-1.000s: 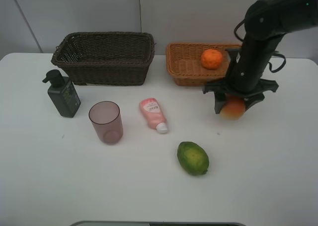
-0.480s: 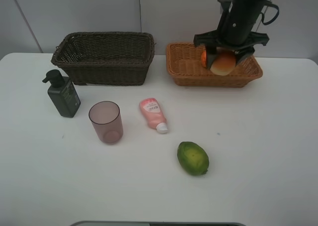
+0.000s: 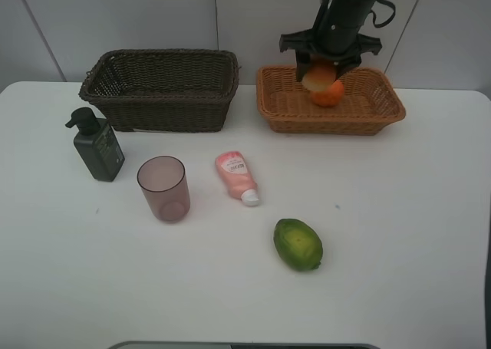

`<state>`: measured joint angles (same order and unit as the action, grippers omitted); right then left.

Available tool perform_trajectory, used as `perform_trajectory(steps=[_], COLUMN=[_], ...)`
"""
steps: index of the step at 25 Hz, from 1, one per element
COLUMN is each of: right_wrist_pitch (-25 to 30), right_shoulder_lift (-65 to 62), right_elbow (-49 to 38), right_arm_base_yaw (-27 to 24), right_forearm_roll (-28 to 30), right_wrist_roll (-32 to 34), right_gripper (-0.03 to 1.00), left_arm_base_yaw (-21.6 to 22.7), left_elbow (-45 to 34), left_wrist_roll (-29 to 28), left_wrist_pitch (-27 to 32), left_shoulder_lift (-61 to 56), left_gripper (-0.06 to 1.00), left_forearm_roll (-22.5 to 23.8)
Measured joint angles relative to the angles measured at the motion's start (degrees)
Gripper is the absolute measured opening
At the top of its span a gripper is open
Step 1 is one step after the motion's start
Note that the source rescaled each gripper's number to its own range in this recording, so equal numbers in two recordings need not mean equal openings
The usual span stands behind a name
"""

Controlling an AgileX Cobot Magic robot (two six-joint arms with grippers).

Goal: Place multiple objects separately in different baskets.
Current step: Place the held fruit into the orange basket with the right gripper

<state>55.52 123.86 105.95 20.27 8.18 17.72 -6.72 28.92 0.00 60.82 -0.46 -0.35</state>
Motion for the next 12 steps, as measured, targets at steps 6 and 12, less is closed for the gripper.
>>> perform_trajectory(steps=[6,12], right_wrist_pitch=[-8.12,-11.33], right_shoulder_lift=[3.55,6.66], right_elbow=[0.33,0.33], right_arm_base_yaw=[0.00,0.00], right_forearm_roll=[-0.06,-0.01], right_wrist_roll=[0.00,0.00], right_gripper=[0.02,0.02], left_arm_base_yaw=[0.00,0.00], left_elbow=[0.00,0.00], left_wrist_roll=[0.00,0.00], left_wrist_pitch=[0.00,0.00], left_shoulder_lift=[0.00,0.00], left_gripper=[0.99,0.99], left_forearm_roll=[0.00,0.00])
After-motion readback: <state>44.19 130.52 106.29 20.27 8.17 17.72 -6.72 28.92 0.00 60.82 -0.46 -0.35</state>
